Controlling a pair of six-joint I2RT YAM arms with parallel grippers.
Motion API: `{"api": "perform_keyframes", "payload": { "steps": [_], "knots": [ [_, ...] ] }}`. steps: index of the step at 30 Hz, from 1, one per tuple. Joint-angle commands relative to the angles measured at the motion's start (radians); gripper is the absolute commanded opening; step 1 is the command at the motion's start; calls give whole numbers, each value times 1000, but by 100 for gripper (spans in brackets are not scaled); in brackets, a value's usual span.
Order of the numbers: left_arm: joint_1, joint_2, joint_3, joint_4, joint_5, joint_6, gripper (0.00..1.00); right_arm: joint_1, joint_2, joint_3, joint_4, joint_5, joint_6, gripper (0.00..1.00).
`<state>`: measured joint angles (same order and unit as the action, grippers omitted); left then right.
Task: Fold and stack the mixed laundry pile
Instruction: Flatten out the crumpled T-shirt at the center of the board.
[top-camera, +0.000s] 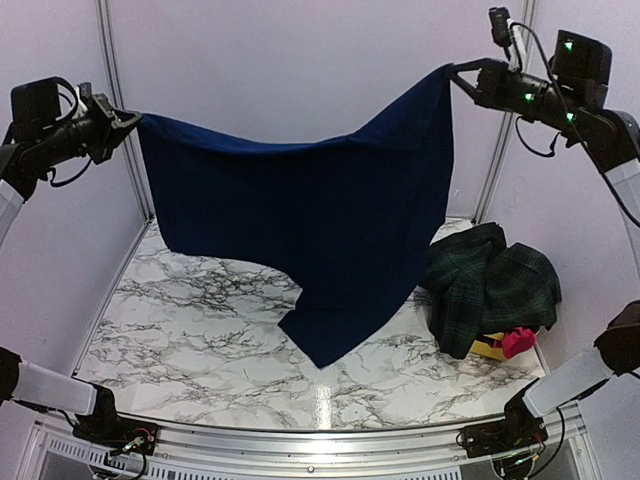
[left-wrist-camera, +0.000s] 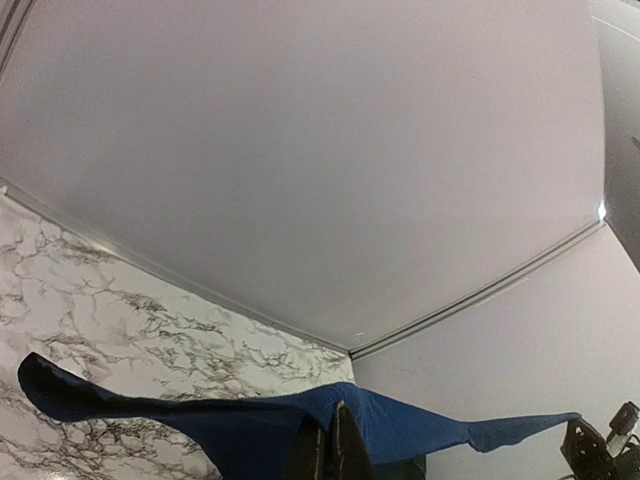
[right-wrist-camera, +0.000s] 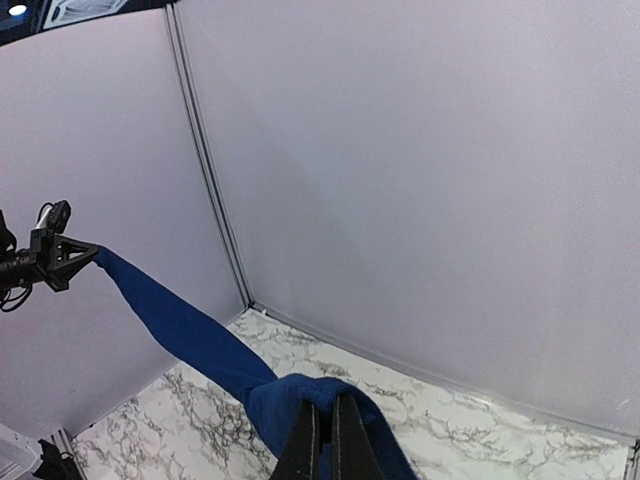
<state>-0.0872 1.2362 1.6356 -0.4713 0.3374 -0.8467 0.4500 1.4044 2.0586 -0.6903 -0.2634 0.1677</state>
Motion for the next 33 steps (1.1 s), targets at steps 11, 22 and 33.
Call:
{"api": "perform_keyframes", "payload": {
  "steps": [11,22,33],
  "knots": [
    [0,-143,334,-18,126,34,0,-5,-134,282,44,-203,-2,0],
    [-1,-107,152,-6,-43,40,0,-7,-11,142,106,60,-23,0],
    [65,344,-221,170,-259,59,10,-115,675,183,166,108,54,50]
  ]
}}
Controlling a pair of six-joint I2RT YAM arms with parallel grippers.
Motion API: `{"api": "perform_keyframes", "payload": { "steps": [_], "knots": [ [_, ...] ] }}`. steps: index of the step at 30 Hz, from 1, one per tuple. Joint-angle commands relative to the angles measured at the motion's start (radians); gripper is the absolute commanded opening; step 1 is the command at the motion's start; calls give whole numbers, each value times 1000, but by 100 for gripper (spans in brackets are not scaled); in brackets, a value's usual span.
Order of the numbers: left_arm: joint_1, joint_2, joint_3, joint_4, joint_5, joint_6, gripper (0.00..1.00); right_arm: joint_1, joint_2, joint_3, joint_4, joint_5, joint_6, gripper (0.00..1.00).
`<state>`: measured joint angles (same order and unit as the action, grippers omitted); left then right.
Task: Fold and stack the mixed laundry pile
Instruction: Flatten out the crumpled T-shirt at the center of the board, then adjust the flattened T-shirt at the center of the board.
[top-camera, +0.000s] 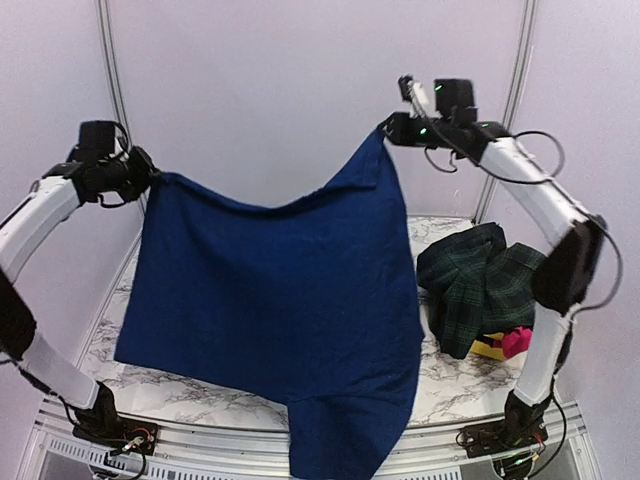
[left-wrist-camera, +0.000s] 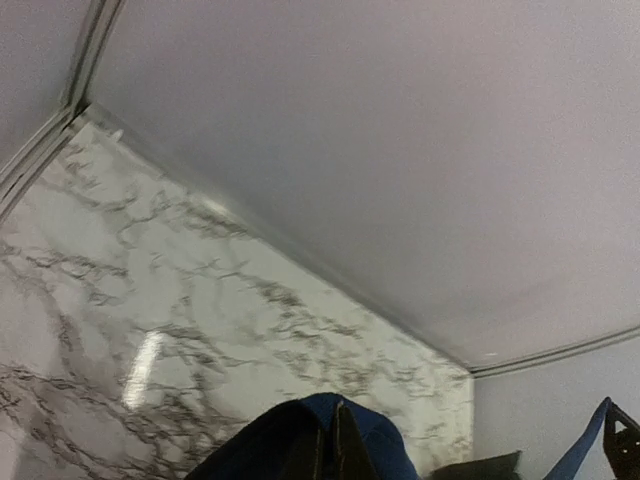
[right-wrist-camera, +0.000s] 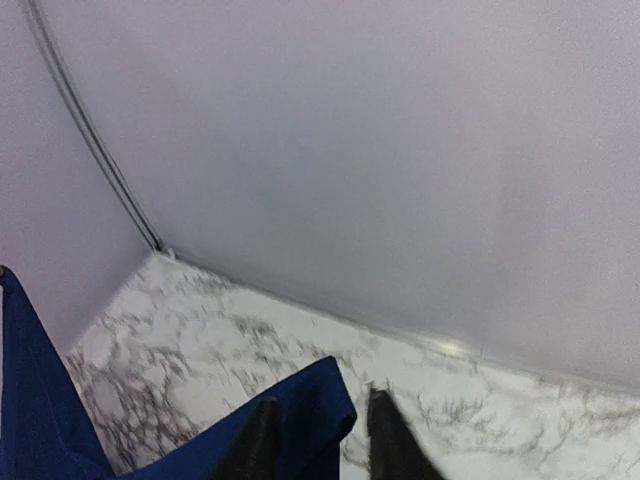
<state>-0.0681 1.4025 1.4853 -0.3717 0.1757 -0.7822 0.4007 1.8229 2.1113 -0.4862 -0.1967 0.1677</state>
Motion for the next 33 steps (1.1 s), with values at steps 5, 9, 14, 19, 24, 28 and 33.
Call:
{"api": "perform_keyframes", "payload": {
  "steps": [5,9,14,19,24,28,33],
  "knots": [
    [60,361,9,42,-133,-18,98,-129,572,498,-254,-23,114,98],
    [60,382,16,17,-136,23,99,-132,369,103,-86,-82,110,99],
    [60,373,-55,7,-78,121,99,-85,267,-159,-95,-195,86,95],
    [31,373,-117,8,-10,198,99,0,276,-273,-83,-221,69,83],
    [-21,405,-126,8,11,238,99,50,359,-260,-100,-239,104,59],
    [-48,441,-122,8,19,240,99,80,411,-257,-116,-208,109,46],
    [-61,458,-124,7,24,234,99,74,499,-211,-149,-127,112,36]
  ]
}}
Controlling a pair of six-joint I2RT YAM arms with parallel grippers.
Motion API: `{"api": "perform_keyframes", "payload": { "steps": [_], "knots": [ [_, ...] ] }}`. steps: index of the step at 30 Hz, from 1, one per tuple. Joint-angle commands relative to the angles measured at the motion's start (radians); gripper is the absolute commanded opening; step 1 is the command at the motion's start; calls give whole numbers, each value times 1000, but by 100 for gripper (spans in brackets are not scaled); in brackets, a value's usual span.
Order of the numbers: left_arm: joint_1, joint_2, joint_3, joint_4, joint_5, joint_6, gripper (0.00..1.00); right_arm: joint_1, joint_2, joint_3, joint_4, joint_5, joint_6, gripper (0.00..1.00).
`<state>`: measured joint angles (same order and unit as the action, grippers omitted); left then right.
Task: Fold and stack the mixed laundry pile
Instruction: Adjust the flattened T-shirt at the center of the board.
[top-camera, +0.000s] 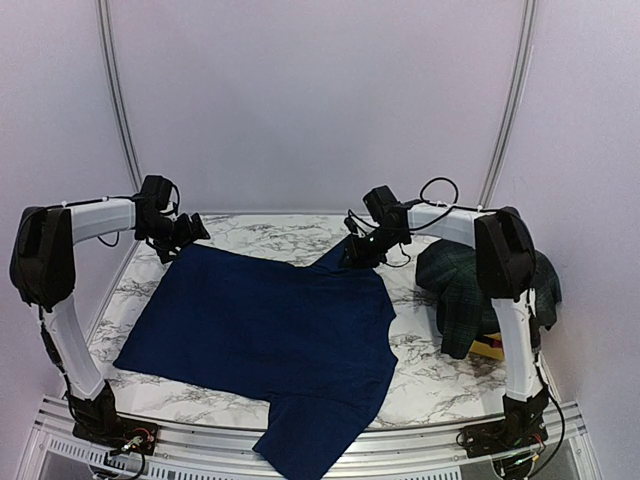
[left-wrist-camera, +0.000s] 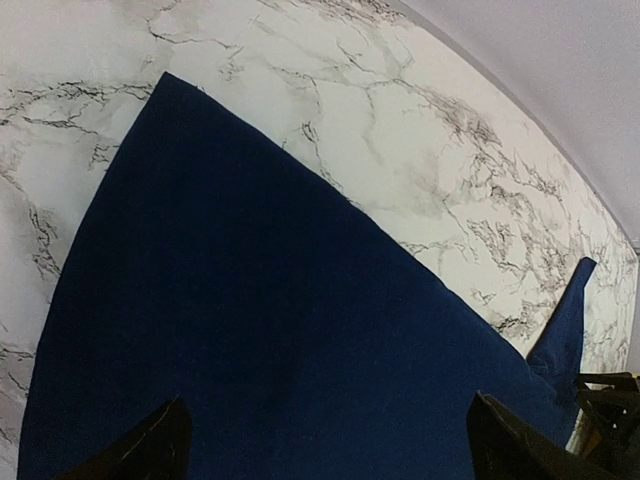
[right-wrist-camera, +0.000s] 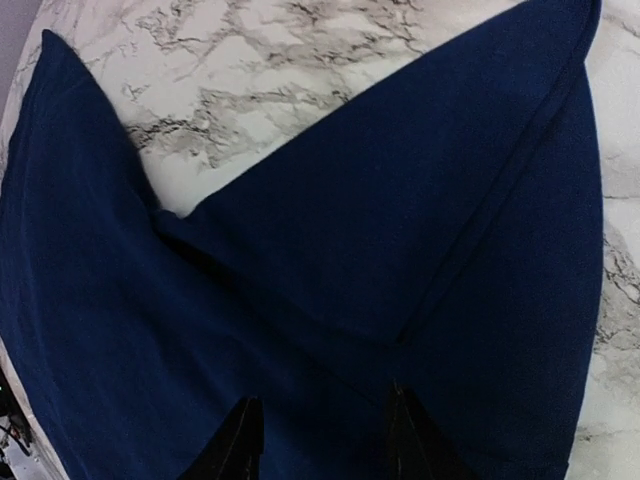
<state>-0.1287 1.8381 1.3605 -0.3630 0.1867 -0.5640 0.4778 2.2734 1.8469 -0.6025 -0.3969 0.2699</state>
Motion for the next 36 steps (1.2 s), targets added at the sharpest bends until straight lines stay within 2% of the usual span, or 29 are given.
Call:
{"api": "perform_keyframes", "payload": {
  "steps": [1,7,9,12,14,18,21,25,29,36],
  "knots": [
    [0,21,1,-1,14,15,99,-8,72,71,-46,87,9,36],
    [0,8,-6,-2,7,18,99,-81,213,204,-106,168,-11,34],
    [0,5,-8,-2,11,21,99,-112,290,319,-135,192,-18,33],
    [1,-1,-14,-7,5,28,99,-157,436,633,-193,205,-16,32],
    [1,-10,-21,-8,-10,31,99,-190,485,725,-147,162,9,35],
    [1,-37,-51,-10,-18,43,99,-215,371,642,47,59,54,52],
    [1,-67,-84,-10,-3,50,99,-194,273,630,36,20,14,61],
    [-4,-114,-142,-10,4,63,99,-142,115,468,-8,-24,-35,63],
    [-7,-142,-202,-10,0,69,99,-54,-23,263,-72,0,-85,63],
    [-15,-180,-262,-1,-6,67,99,37,-232,-166,-42,30,-53,63]
  ]
}}
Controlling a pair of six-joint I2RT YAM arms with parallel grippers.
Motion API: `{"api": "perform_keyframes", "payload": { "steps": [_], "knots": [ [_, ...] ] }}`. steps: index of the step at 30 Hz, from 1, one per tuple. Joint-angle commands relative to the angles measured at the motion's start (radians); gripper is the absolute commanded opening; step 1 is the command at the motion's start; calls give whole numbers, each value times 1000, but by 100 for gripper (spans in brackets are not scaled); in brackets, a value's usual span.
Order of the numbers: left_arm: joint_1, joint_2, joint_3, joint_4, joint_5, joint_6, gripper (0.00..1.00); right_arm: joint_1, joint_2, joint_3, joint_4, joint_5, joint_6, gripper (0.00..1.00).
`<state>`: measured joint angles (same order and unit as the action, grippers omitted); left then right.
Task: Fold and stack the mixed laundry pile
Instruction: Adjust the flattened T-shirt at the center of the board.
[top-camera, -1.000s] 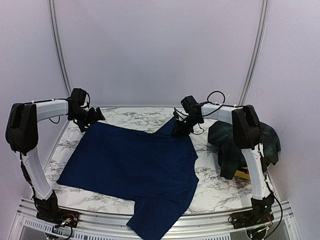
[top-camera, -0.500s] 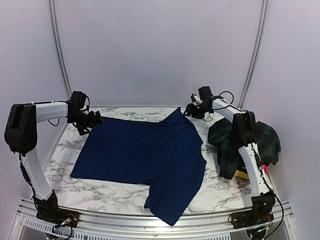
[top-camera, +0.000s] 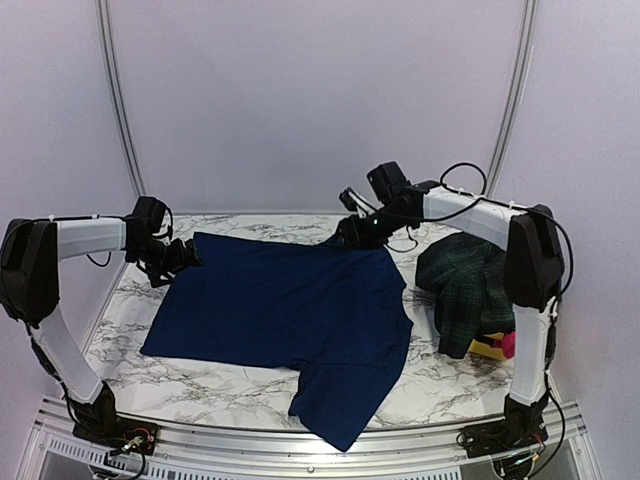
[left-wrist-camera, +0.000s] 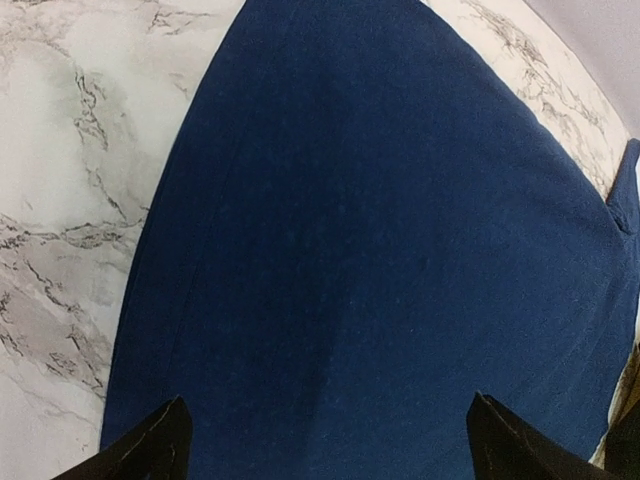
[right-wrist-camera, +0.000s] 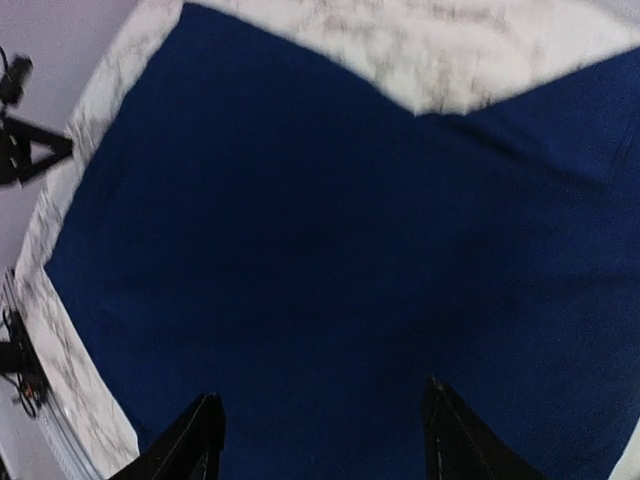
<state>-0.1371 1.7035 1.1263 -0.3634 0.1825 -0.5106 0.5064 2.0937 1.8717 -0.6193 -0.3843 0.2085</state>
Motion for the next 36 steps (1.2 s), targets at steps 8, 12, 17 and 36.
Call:
{"api": "perform_keyframes", "payload": {
  "steps": [8,12,17,36],
  "knots": [
    [-16,-73,-96,4,-9,10,99,10,-96,-457,4,65,28,64],
    [-16,-85,-123,3,-18,-2,99,-47,-44,-464,-10,121,-6,64],
    [-15,-105,-144,3,-27,-23,99,-131,8,-404,-50,173,-80,64],
    [-104,-415,-415,-28,-44,-159,96,100,-516,-751,-42,18,64,65]
  ]
}}
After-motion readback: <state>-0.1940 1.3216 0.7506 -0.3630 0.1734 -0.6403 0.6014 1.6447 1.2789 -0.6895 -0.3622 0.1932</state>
